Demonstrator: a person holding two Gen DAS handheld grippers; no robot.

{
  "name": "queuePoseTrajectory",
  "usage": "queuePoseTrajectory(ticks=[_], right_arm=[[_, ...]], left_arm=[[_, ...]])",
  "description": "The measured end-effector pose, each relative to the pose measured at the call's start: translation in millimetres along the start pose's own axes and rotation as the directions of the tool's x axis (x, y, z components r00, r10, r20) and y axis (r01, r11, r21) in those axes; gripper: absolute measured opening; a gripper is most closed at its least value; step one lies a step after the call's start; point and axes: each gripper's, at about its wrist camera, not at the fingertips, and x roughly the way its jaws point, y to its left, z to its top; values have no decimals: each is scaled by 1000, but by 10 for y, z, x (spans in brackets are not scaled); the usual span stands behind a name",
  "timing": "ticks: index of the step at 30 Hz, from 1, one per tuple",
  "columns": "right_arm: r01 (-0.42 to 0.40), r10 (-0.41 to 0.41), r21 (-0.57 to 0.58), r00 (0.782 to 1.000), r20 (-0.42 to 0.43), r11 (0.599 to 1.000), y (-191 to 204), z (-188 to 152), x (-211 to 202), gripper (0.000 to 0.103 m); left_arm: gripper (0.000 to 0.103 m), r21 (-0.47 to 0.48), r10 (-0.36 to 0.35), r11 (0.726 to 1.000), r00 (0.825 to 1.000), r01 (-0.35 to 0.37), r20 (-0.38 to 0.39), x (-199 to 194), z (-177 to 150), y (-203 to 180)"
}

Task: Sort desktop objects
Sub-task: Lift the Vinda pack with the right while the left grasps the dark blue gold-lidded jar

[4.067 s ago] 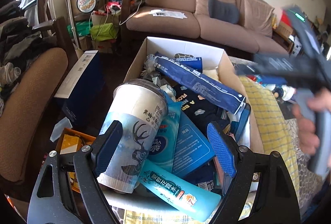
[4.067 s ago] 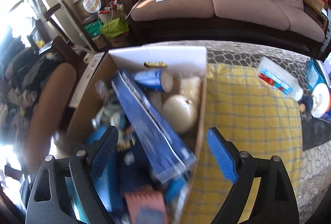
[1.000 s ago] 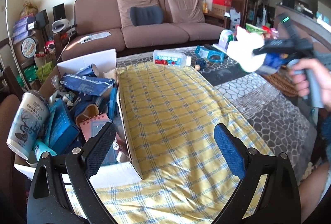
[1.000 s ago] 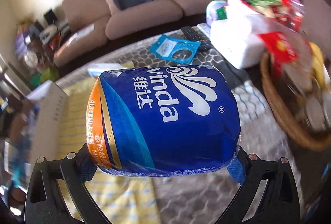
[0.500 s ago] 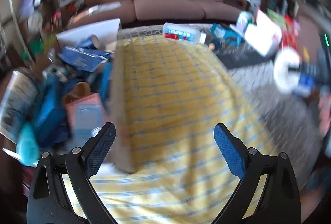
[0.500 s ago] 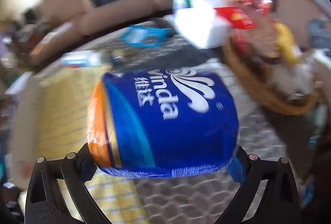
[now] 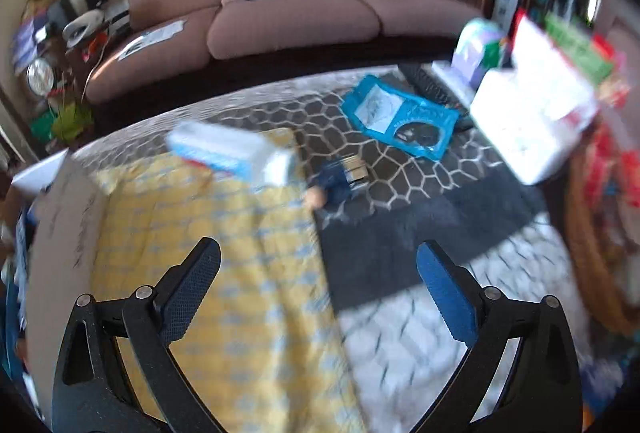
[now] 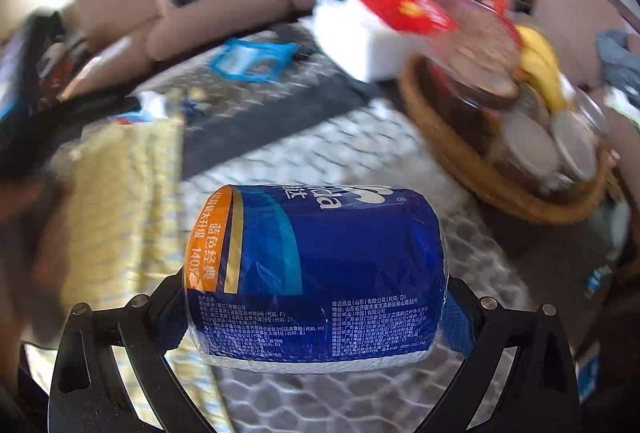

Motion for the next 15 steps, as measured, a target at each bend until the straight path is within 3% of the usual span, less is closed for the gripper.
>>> queuePoseTrajectory(ticks=[3,6,9,12,15], right_arm=[[-13,13,52,1000,-1,999,-207,38,1,100],[55,-55,17,998,2,998,-230,89,-34,100],[-20,18,67,999,31,998,-296,161,-142,100],[-96,92,72,994,59,993,-306,216,-237,100],[-81,77,73,996,54,994,-312,202,-250,100]], left_arm=[[99,-18,52,998,999,-52,-7,435,168,-266],[99,-82,129,988,991,-131,-25,829,282,-326],[99,-183,174,967,984,-178,-37,1111,356,-245],[99,-209,139,967,990,-143,-34,1249,410,-174],[98,-194,115,973,990,-128,-77,1428,418,-165]])
